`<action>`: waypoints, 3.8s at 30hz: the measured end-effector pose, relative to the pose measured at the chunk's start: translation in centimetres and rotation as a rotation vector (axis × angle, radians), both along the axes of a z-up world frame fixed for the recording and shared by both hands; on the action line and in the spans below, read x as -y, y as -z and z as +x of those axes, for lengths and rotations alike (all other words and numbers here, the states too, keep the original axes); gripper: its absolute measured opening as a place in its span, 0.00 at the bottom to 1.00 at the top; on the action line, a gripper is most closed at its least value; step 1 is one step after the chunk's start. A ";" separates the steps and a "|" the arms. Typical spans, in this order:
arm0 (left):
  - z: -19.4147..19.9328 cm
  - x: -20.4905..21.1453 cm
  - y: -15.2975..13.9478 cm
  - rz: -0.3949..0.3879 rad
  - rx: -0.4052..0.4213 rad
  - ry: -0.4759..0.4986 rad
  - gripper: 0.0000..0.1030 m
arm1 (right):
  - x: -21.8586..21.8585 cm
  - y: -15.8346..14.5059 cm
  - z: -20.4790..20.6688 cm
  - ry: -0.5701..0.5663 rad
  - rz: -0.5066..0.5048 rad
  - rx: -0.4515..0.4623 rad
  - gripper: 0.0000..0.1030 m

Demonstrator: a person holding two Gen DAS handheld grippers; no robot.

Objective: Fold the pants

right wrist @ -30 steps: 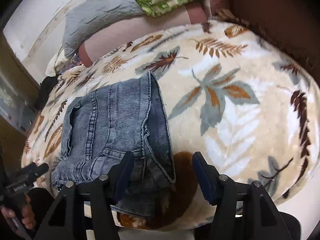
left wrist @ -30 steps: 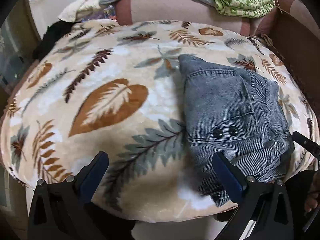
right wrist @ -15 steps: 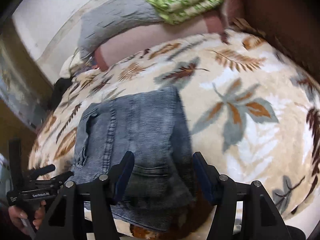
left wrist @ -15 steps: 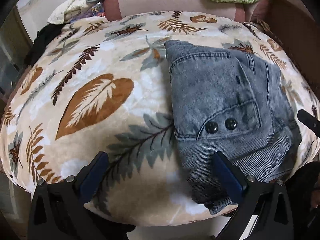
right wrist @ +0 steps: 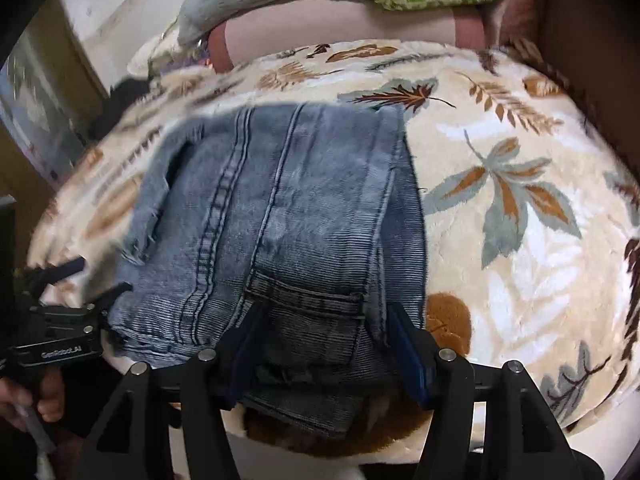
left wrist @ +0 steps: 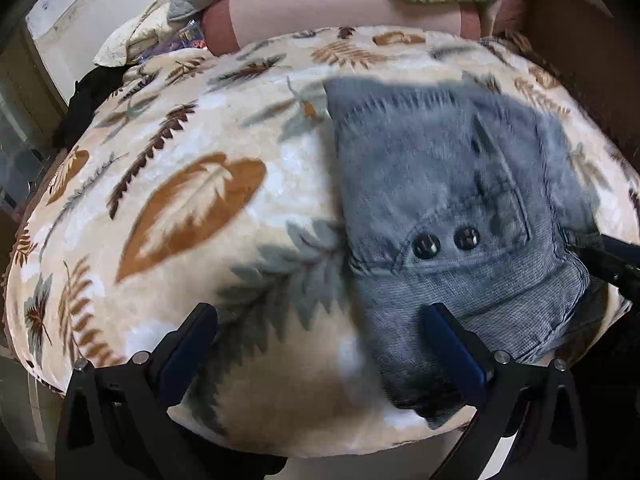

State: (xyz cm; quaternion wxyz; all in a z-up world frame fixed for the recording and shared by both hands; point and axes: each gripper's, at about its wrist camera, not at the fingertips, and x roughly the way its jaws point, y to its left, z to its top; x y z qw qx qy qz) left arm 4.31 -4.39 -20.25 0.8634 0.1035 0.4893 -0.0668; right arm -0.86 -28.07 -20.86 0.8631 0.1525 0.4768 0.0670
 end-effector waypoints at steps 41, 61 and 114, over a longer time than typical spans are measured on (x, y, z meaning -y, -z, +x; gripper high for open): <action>6.2 1.7 1.5 -0.495 -0.243 0.138 0.68 | 3.9 4.5 5.7 0.026 0.487 -0.064 0.28; 6.0 1.2 1.5 -0.407 -0.213 0.087 0.78 | 4.3 3.8 5.5 0.040 0.373 -0.055 0.42; 17.1 1.3 -0.5 -0.034 -0.007 -0.007 0.80 | -1.6 3.4 20.4 -0.008 0.103 0.085 0.59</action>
